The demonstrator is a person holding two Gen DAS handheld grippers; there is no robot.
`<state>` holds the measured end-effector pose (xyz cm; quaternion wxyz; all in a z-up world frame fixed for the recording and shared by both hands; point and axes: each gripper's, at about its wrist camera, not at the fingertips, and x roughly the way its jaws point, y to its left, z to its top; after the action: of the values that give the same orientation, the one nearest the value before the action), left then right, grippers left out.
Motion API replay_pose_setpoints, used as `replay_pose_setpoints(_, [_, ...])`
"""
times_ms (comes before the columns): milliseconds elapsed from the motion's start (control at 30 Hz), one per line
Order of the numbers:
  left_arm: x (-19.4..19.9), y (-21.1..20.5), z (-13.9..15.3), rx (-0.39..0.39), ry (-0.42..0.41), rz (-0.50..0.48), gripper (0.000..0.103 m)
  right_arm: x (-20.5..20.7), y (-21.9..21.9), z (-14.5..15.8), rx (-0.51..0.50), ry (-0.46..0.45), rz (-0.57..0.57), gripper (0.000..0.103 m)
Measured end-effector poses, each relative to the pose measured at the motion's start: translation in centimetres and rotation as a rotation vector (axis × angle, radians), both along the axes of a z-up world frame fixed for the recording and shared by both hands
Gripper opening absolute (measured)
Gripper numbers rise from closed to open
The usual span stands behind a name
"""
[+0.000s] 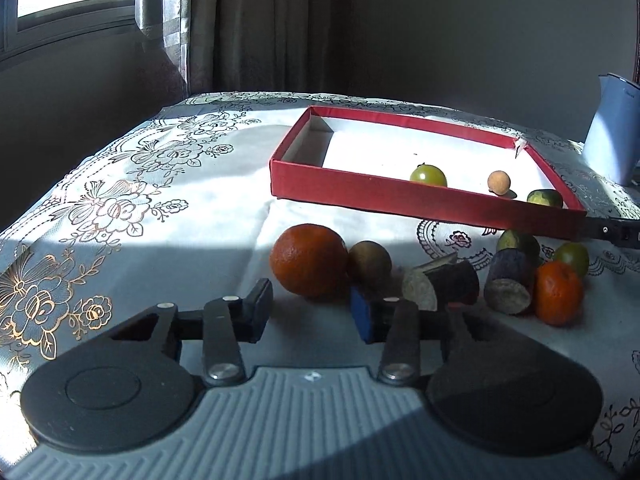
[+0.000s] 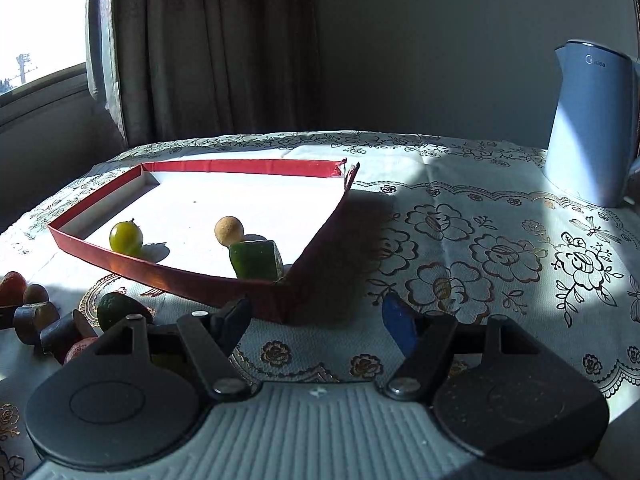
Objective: Organize fruits
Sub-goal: 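Grasp the orange tangerine with the left tool, then carry the tangerine into the red tray and open the left tool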
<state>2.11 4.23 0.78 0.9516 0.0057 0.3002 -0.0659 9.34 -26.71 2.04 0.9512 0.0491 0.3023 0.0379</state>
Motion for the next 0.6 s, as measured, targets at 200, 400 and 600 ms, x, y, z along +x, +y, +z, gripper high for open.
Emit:
replay_pose_setpoints(200, [0.5,0.3,0.2,-0.013,-0.019,0.014,0.040,0.0,0.0,0.0,-0.001,0.001,0.000,0.072])
replay_pose_setpoints(400, [1.6,0.2,0.2,-0.013,-0.008,-0.004,0.040,0.1,0.2,-0.1,-0.005,0.008,0.003,0.072])
replay_pose_setpoints(600, [1.6,0.7,0.1,-0.048,-0.001,-0.006,0.039,0.1,0.2,-0.2,-0.002,0.010,0.005,0.072])
